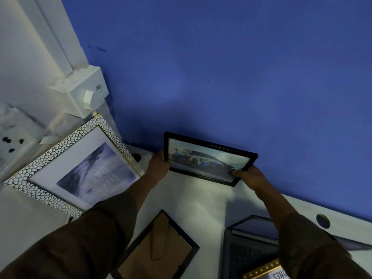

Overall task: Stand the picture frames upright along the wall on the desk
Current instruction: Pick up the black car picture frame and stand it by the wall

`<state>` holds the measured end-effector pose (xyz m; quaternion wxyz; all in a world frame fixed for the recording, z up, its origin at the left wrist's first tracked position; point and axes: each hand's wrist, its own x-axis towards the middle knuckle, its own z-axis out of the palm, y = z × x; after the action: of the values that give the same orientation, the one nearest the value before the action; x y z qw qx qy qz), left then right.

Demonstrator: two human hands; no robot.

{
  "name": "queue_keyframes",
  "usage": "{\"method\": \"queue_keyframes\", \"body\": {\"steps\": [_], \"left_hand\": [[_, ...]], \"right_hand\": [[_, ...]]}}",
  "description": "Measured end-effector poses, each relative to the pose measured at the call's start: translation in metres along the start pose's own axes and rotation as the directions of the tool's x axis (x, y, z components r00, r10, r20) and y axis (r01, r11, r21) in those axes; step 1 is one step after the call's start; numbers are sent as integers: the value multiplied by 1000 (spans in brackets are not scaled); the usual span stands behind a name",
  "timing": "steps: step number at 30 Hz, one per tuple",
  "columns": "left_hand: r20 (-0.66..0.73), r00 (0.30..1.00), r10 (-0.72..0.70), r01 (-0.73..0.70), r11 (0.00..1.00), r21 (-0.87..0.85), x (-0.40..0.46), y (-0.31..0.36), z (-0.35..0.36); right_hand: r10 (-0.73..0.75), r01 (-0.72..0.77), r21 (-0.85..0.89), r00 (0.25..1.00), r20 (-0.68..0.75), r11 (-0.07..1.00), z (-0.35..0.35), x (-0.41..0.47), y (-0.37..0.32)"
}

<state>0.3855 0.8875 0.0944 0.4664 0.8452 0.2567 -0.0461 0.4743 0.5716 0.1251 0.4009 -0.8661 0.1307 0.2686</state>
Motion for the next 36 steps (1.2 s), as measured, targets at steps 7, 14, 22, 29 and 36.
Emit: {"method": "queue_keyframes", "body": {"steps": [7,14,22,29,36], "left_hand": [[55,998,13,-8,996,-89,13,-2,-4],[89,996,3,20,967,-255,28,-18,13],[37,990,-136,141,939,-313,-15,1,19],[-26,976,-217,199,932,-302,-86,-5,18],[-122,948,-294,224,889,-398,-205,-60,18]], "right_hand": [[5,-5,51,1000,5,999,7,15,1],[-8,10,73,1000,-18,997,4,13,-2],[-79,64,-89,981,-174,994,-6,-13,-3],[-563,506,-266,795,-224,820,-7,-87,-15],[-750,741,-253,657,76,623,38,-168,2]]}}
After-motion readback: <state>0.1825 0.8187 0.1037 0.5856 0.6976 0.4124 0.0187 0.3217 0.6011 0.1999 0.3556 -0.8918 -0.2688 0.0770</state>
